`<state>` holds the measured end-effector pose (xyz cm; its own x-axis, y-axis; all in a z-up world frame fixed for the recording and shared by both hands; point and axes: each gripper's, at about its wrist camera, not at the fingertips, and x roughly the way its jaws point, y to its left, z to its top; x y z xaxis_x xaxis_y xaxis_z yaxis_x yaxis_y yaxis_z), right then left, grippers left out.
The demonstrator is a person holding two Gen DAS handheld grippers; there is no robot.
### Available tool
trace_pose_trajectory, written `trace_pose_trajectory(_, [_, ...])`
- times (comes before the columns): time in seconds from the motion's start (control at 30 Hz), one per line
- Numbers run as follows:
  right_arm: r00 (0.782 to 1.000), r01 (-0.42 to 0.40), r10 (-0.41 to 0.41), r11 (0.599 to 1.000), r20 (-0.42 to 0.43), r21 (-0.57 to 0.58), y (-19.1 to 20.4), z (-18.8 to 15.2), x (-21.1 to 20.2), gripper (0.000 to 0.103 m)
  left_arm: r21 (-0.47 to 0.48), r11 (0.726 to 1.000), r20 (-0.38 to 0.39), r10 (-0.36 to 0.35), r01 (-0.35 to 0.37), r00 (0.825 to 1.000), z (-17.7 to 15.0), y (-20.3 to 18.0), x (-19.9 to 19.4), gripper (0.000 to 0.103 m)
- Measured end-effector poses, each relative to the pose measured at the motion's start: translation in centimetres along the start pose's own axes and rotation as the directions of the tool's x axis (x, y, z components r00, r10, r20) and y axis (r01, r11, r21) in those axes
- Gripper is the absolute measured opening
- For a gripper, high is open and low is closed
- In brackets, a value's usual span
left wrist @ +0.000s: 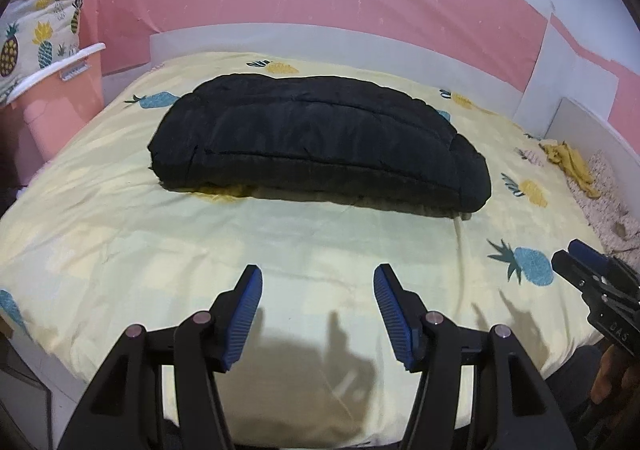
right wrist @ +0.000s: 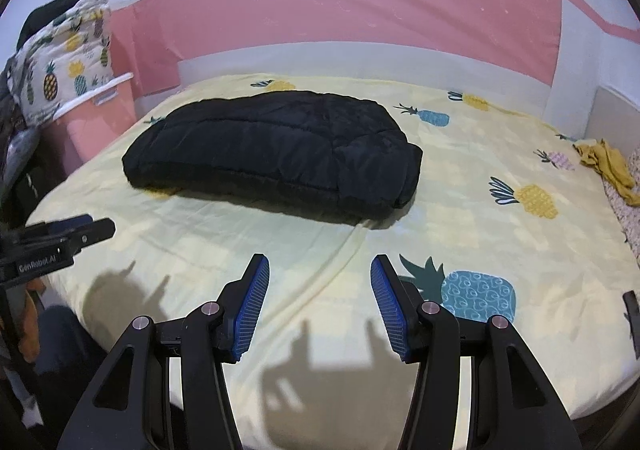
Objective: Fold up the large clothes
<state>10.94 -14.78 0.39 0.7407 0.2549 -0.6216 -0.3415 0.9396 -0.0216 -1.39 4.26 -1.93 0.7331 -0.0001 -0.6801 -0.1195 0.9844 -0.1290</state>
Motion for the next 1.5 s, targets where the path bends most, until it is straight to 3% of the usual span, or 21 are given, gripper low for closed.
trace_pose_trajectory(0.23, [1.000,0.019,-0.019,1.000,-0.024,0.010,0.4,-0.2,0.6,0.054,0.021,0.999,-0.001,0.041,-0.041,0.999,-0.3,-0.5,0.2,0.060])
trace_pose_trajectory(0.53, [0.999,0.021,-0.021,1.000,-0.031,-0.002,0.8,-0.3,1.1,0.054,0.016,0.999,-0.038,0.038,-0.037,0.999,-0.8,-0.6,1.1,0.060])
trace_pose_trajectory(1.5, [0.998,0.018,-0.018,1.000,-0.054,-0.006,1.3,-0.4,1.6,0.054,0.025,0.999,-0.037,0.026,-0.025,0.999,-0.6,-0.9,1.4,0.060])
